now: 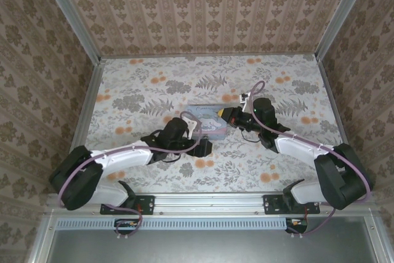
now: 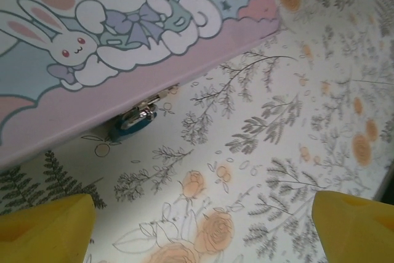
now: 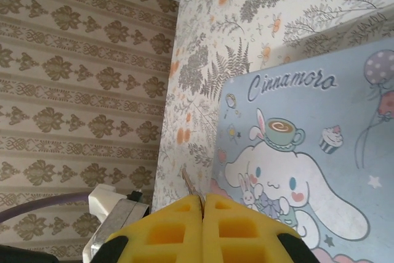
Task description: Unlock a padlock with a key
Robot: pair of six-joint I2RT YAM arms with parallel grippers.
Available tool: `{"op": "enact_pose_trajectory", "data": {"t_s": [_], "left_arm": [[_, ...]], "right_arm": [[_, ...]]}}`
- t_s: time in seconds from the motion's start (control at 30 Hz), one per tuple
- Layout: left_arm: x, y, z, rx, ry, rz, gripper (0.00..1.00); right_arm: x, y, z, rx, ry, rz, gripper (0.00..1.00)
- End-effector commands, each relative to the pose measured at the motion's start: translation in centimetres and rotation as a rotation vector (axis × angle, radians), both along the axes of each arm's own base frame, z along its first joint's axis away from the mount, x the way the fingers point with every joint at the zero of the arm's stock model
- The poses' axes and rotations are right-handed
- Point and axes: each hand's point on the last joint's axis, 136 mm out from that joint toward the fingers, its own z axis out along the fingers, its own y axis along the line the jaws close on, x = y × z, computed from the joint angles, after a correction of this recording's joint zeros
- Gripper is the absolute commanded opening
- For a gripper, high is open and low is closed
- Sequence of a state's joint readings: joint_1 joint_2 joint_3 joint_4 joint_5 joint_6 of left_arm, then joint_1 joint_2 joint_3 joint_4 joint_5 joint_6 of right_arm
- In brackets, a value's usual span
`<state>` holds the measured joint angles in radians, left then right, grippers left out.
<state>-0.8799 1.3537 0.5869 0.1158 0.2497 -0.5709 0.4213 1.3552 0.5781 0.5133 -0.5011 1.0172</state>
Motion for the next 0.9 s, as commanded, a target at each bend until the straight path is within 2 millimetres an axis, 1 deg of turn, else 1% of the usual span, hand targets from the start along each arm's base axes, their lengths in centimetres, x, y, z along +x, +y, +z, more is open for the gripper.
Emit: {"op": "enact_pose_trajectory", "data": {"t_s": [0.0,0.03,0.13,0.3,0.43,0.7,0.87], "left_arm": [[1.1,-1.0,-0.2,-0.015,-0.075,-0.002,0.92],[1.3,-1.1,-0.6,-0.014,-0.079,0.000,0.92],[1.7,-1.6,-1.5,-0.014,-0.090,0.001,0.92],[2.2,-1.9,-2.5,-0.021,-0.113,0.005,0.91],[2.6,-1.8,-2.8,-0.025,-0.141,0.011,0.90],[3.5,-1.2,-3.5,-0.015,-0.234,0.042,0.89],[3.3,-1.8,-4.2,-0.016,-0.243,0.022,0.88]], "right_arm": [[0.4,-0.4,-0.9,0.001,-0.001,-0.025,0.00],[0.6,-0.2,-1.8,-0.002,0.019,-0.024,0.00],[0.8,-0.1,-2.3,0.003,0.029,-0.023,0.00],[1.4,0.1,-2.8,0.007,0.036,-0.027,0.00],[1.9,0.2,-3.1,0.015,0.041,-0.038,0.00],[2.8,0.3,-3.7,0.031,0.048,-0.061,0.00],[2.9,0.2,-4.0,0.036,0.054,-0.076,0.00]]}}
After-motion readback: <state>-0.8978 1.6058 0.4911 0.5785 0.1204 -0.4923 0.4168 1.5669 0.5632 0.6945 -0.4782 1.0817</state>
